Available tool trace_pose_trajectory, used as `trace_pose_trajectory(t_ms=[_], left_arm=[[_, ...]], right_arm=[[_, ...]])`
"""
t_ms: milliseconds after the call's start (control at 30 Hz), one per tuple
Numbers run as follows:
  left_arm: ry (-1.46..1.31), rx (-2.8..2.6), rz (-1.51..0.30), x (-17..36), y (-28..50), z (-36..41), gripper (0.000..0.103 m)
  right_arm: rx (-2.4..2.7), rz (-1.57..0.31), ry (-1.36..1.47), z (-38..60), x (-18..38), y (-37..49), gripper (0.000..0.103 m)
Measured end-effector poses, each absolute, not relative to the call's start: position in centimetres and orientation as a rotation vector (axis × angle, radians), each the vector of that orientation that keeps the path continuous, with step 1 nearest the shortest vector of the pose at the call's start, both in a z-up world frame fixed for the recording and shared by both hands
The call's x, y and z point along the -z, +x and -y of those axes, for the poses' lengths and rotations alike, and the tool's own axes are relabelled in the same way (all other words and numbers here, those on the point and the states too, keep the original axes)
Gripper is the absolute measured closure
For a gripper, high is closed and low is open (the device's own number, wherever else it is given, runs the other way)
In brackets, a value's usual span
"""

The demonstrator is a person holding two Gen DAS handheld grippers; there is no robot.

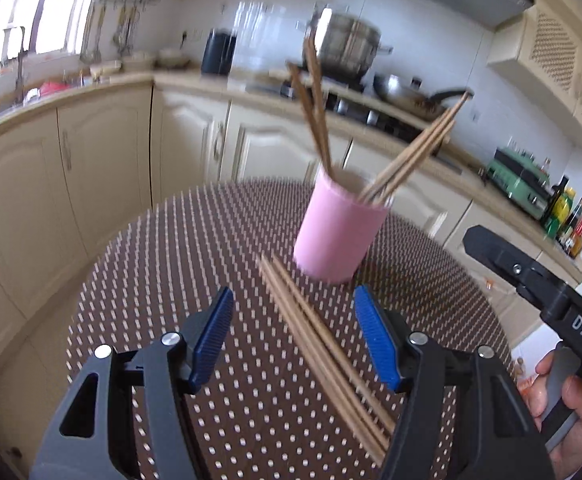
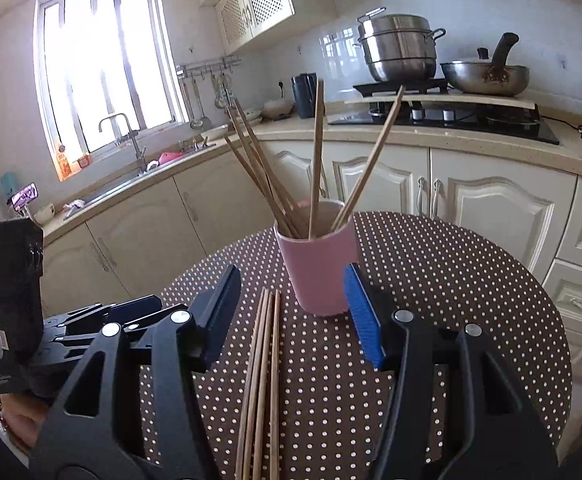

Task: Organize utensils
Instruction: 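Move both open grippers back down toward the chopstick pile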

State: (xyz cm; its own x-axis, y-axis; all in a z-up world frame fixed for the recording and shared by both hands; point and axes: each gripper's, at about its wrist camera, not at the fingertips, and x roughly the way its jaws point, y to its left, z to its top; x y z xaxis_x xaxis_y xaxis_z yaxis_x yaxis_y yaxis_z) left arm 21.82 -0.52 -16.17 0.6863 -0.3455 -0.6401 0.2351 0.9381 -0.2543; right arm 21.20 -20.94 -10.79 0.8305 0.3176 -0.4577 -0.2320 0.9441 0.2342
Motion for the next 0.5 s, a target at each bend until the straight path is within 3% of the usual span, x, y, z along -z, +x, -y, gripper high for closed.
trace_pose_trajectory(t_ms=[200, 500], left_arm=[[-0.152, 0.284, -0.99, 20.8, 24.0, 1.6, 0.041], [-0.001, 0.209, -1.062, 22.4, 24.8, 4.0, 0.041]], right_arm=[[-0.277, -0.647, 0.181, 21.0, 15.4, 21.9, 0.049], [-0.287, -0.73, 0.199, 20.5, 18.6, 22.8, 0.047]])
